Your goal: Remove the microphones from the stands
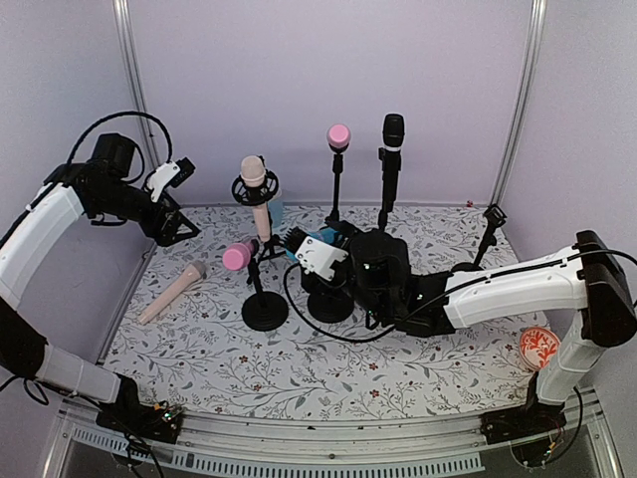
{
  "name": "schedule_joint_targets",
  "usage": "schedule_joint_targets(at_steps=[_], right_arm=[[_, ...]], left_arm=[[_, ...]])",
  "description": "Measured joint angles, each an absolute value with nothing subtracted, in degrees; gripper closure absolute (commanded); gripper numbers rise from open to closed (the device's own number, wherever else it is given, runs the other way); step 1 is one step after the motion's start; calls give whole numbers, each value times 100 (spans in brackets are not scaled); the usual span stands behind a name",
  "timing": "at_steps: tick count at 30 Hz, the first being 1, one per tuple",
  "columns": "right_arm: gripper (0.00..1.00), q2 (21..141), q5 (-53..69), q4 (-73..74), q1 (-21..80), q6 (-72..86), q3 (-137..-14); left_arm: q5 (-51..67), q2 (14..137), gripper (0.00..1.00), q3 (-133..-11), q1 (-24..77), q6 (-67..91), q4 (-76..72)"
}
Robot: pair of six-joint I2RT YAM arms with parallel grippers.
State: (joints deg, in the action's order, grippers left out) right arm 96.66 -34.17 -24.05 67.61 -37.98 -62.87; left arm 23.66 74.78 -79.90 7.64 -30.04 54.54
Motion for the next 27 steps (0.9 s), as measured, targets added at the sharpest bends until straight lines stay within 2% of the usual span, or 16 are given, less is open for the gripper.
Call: schedule_joint_targets(at_steps=[8,13,16,27], right_arm=[[69,9802,-3636,-2969,6825,-4506,-6305],[93,9782,-3756,-3260,6818,-4617,-6184],[100,9692,-3769,-3411,6823,-4622,-6031],[100,8676,-3671,-3653,6661,-3920,-5319]], left_arm=[[2598,7376,7,-8075,1050,-3011,5415],[2598,7367,8,-8276,1632,-3006,5247],[2519,7535,8,-8632,1933,-2976,5164],[2333,8267,12,-9618,3122,-2536,4989]])
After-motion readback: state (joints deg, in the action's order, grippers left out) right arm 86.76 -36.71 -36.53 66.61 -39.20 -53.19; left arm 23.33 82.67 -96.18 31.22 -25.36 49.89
